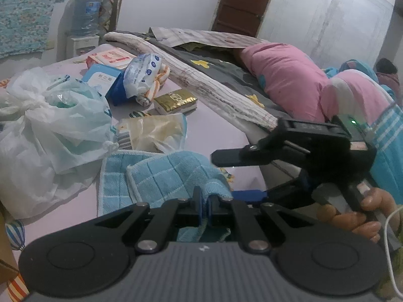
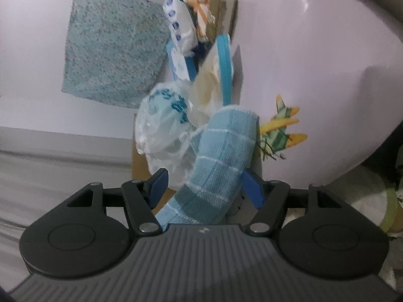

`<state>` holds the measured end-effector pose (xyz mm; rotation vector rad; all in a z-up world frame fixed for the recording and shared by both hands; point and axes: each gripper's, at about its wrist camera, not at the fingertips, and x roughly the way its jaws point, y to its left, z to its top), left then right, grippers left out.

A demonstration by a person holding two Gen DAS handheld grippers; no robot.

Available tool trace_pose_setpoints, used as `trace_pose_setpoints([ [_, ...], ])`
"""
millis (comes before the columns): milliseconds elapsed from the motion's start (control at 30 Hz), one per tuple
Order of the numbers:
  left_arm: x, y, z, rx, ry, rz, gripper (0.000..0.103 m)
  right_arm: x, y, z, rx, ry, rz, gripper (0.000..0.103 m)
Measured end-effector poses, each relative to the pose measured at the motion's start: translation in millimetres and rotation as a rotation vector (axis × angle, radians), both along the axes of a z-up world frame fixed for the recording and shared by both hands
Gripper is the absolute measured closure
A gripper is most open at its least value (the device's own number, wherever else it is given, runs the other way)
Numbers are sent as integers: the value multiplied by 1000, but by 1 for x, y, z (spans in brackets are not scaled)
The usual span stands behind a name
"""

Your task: Organize soft objects

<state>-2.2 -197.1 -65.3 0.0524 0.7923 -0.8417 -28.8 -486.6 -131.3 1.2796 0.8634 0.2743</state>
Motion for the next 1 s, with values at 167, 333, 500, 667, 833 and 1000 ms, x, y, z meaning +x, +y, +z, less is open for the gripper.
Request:
trace_pose_setpoints([
  [167,3,7,-4,-13,40,-7,98,1,12,-5,-10,30,29,62],
  [333,9,19,-9,-13,97,-6,78,0,17,0,-57,31,28,86],
  [500,13,44,-2,-69,115,6,64,3,16,13,-159,27,46,90],
  [667,27,47,-12,18,137,87,62,9,13,37,-366,17,118,90],
  [833,52,48,-38,70,275,177,61,16,21,55,-560,3,194,90],
  [1000,60,50,-39,77,255,227,59,21,35,68,-661,-36,244,91],
])
